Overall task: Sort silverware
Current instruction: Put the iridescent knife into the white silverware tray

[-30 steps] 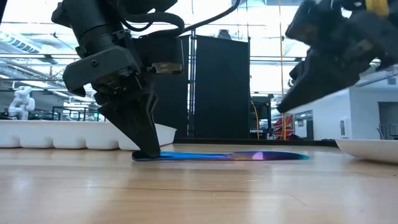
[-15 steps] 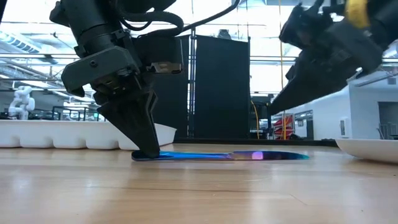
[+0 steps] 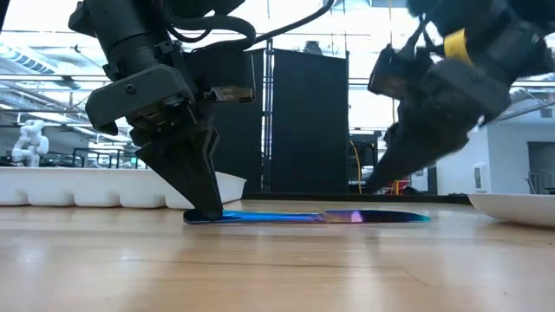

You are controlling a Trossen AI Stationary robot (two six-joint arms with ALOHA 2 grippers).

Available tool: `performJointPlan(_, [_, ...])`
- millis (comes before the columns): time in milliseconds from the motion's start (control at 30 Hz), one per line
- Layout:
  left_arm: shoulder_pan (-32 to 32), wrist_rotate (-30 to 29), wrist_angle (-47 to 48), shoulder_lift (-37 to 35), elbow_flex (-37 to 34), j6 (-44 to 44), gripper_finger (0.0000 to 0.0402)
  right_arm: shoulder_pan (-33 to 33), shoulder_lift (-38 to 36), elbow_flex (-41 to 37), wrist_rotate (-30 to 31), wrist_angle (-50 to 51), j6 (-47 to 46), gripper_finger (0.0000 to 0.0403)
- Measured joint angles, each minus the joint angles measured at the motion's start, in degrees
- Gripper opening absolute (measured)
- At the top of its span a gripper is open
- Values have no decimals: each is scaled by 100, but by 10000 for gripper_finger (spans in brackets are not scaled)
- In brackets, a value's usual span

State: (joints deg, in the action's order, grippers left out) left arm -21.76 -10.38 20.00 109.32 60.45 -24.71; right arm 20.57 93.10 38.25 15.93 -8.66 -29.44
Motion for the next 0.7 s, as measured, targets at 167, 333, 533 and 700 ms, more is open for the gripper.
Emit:
performJointPlan(167, [-2,-11,-5,0,0,-2,59,-116,404,-3,-163,-145,21,176])
performJointPlan(333, [-2,-12,1,0,0,-2,59,-187,593,4,-379,-214,80,155])
performJointPlan(533, [-2,-43,24,-1,0,-29,59,-176,607,9,-366,-162,382,84])
performJointPlan(700, [-2,-102,67,0,-9,-28,59,-167,543,14,-490,-38,540,11])
